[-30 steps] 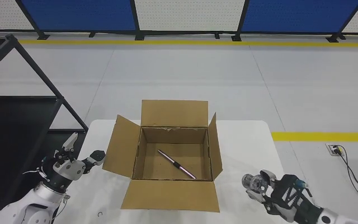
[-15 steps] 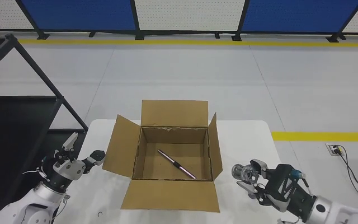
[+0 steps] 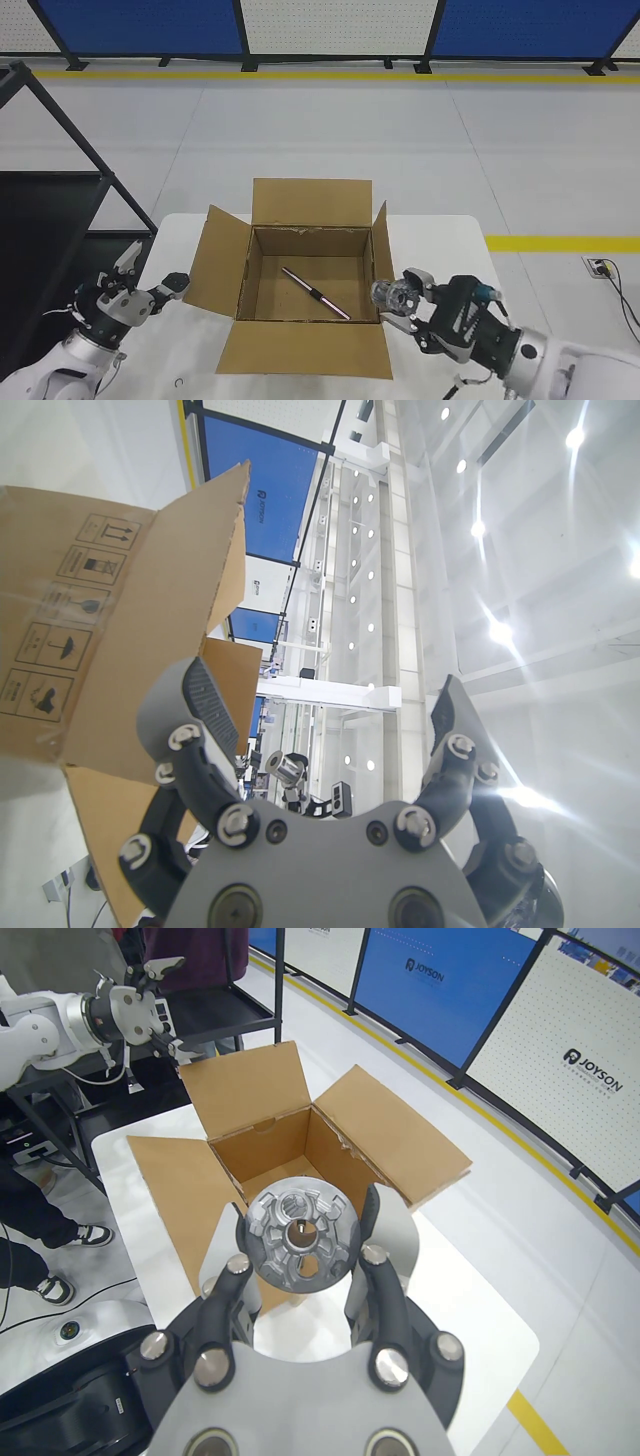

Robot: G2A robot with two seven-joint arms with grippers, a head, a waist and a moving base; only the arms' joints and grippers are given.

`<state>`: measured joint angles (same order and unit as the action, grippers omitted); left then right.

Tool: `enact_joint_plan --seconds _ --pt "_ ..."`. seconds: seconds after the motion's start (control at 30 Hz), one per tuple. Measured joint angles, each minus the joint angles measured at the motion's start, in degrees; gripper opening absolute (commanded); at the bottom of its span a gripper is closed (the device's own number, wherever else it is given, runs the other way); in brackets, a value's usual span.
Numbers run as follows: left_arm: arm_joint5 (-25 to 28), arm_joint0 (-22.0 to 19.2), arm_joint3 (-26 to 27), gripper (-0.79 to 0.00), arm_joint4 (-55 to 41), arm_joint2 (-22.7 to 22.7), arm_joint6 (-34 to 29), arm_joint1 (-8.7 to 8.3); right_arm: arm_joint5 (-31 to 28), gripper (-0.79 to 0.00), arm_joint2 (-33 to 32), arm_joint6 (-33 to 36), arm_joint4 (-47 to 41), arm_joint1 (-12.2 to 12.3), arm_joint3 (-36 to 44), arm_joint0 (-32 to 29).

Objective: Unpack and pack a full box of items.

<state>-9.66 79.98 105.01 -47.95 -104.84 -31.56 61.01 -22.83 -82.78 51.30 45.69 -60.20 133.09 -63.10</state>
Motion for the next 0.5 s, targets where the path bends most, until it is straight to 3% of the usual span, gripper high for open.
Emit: enact_joint_plan --seconds 0.17,0.33,0.5 --pt "1.3 2.5 0.5 0.000 -1.2 -1.4 -0.1 0.13 9.5 -0.785 14.8 3.4 5.7 -1.9 -7.6 15.0" --pt "2.3 4.6 1.2 0.000 -2.5 -2.7 0.0 0.28 18.7 -0.785 28.6 2.8 7.6 -5.4 -20.8 29.8" --pt "2.8 5.6 1.7 0.000 -2.8 -2.9 0.2 0.41 25.6 -0.785 37.5 -0.2 5.5 -9.1 -32.1 39.1"
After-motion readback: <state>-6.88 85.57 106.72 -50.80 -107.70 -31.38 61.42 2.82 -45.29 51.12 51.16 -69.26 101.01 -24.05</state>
